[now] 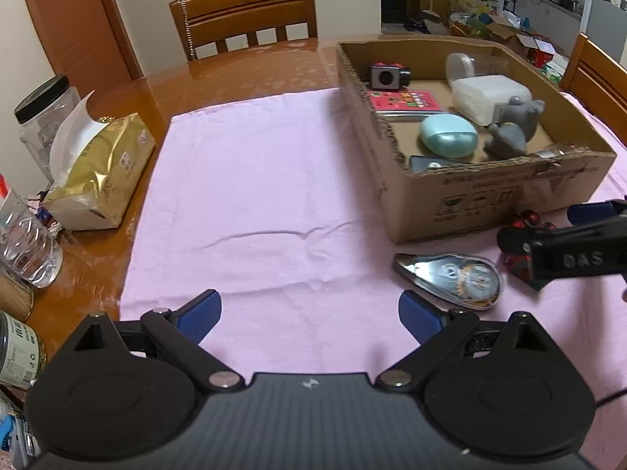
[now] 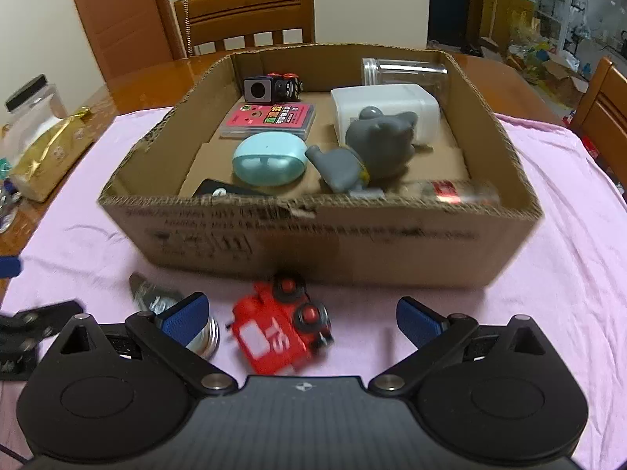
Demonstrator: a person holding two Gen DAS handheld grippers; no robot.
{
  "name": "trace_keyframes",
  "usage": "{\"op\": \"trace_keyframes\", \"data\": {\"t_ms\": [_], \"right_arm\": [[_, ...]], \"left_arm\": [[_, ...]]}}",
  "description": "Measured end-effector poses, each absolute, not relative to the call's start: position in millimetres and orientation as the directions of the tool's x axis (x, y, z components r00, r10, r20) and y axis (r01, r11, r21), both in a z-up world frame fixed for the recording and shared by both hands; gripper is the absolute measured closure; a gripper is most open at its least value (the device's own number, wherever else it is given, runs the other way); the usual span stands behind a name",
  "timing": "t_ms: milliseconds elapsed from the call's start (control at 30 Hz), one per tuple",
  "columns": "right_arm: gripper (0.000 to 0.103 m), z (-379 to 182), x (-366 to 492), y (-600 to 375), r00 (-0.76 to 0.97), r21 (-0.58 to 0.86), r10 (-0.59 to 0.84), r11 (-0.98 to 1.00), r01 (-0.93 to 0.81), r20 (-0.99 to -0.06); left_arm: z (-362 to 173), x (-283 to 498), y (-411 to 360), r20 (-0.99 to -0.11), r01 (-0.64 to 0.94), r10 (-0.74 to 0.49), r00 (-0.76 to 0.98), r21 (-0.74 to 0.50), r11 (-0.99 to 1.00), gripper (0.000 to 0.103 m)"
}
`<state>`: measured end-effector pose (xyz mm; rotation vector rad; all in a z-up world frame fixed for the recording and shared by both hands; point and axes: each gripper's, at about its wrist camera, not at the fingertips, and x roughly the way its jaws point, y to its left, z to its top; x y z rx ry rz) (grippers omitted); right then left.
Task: Organize rigid objects
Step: 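Move the left tool to the silver tape dispenser and the right tool to the red toy car, then grasp the silver correction-tape dispenser with the left tool while the right tool grasps the red S.L toy car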
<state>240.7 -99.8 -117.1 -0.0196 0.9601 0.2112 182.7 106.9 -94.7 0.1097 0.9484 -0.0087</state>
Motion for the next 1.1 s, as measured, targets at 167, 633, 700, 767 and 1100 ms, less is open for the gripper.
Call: {"op": "trace_keyframes", "data": {"t_ms": [167, 633, 700, 767, 1100], "right_arm": [[0.000, -133, 250, -95, 0.528, 0.035, 0.114, 0.987, -0.157, -0.842], [0.000, -135, 231, -145, 0.464, -0.009, 0.110, 0.969, -0.246, -0.879], [0.000, -135, 231, -148, 0.456, -0.008, 0.121, 0.962, -0.272, -0.882], [0.000, -135, 231, -151, 0.453, -0.008, 0.126, 0.960, -0.281, -0.882], [0.000, -135, 227, -155, 0.479, -0.008, 0.143, 0.954, -0.300, -0.866]], "left_arm": [[-94, 187, 113, -0.809, 0.056, 0.041, 0.587, 0.091, 0.994, 0.006], [-113, 196, 61, -0.834, 0.262, -0.132, 0.536, 0.015, 0.965, 0.006], [-120, 198, 51, -0.839, 0.293, -0.140, 0.525, 0.025, 0.956, 0.006], [-128, 200, 45, -0.849, 0.317, -0.142, 0.509, 0.032, 0.948, 0.006], [-137, 205, 39, -0.822, 0.342, -0.192, 0.537, 0.004, 0.940, 0.000]]}}
